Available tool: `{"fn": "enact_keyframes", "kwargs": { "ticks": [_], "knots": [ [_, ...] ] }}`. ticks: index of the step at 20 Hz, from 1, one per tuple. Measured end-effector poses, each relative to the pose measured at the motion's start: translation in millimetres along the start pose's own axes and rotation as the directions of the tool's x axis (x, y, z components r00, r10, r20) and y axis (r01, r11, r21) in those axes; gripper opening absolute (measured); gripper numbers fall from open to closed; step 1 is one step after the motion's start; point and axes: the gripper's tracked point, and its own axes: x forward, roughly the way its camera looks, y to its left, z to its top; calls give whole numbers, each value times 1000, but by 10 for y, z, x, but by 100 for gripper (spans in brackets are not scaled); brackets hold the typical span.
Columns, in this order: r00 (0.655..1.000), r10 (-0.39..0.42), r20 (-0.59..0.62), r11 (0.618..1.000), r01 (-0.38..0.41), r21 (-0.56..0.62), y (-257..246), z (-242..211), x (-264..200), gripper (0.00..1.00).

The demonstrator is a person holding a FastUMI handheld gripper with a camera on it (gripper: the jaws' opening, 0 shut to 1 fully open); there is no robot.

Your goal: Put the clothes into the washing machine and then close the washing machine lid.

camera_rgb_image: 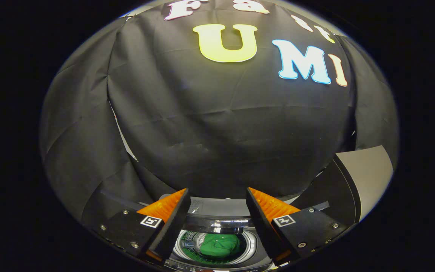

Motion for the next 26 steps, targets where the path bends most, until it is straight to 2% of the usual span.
{"fn": "enact_keyframes", "kwargs": {
  "ticks": [14, 17, 23, 26],
  "knots": [
    [997, 17, 69, 1000, -16, -15, 56, -398, -319, 94],
    [996, 30, 85, 999, -29, -14, 86, -685, -490, 94],
    [998, -7, 63, 999, 10, -40, 77, -1519, -760, 93],
    [999, -5, 40, 999, 6, -42, 114, -1603, -773, 93]
  ]
}}
